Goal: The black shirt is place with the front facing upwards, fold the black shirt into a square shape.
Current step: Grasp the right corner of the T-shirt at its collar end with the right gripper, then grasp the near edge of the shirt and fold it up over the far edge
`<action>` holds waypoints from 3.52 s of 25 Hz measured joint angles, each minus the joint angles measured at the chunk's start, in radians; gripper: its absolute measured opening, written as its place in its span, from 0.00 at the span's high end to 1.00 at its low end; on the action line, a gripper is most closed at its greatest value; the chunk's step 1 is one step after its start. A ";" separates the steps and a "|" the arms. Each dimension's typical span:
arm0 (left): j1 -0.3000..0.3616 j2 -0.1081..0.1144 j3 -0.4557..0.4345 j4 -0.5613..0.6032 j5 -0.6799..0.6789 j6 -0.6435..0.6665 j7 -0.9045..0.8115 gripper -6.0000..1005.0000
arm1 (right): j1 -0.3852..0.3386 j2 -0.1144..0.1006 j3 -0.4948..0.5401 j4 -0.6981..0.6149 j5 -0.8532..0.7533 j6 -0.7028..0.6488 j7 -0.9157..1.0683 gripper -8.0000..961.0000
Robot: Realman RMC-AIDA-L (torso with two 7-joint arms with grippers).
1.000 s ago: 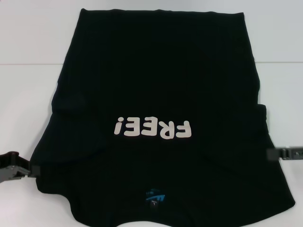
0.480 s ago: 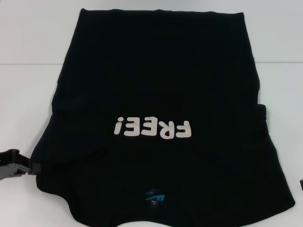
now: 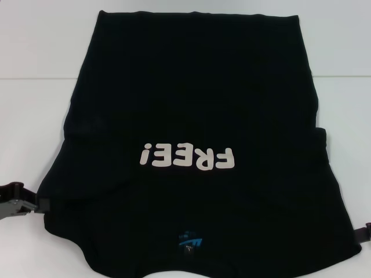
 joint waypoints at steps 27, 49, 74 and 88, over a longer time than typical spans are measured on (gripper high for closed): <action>0.001 -0.008 0.000 0.000 0.000 -0.010 0.004 0.99 | 0.018 0.038 -0.066 0.048 -0.001 0.101 -0.006 0.14; 0.000 -0.008 0.000 0.001 -0.001 -0.006 0.008 0.99 | 0.074 0.065 -0.088 0.100 0.006 0.116 -0.033 0.14; 0.000 -0.008 0.000 -0.002 -0.023 -0.003 0.017 0.99 | 0.080 0.073 -0.090 0.095 0.006 0.156 -0.062 0.78; 0.002 0.011 0.025 -0.007 -0.011 0.125 0.034 0.99 | 0.076 0.042 -0.074 0.083 0.012 0.042 -0.149 0.95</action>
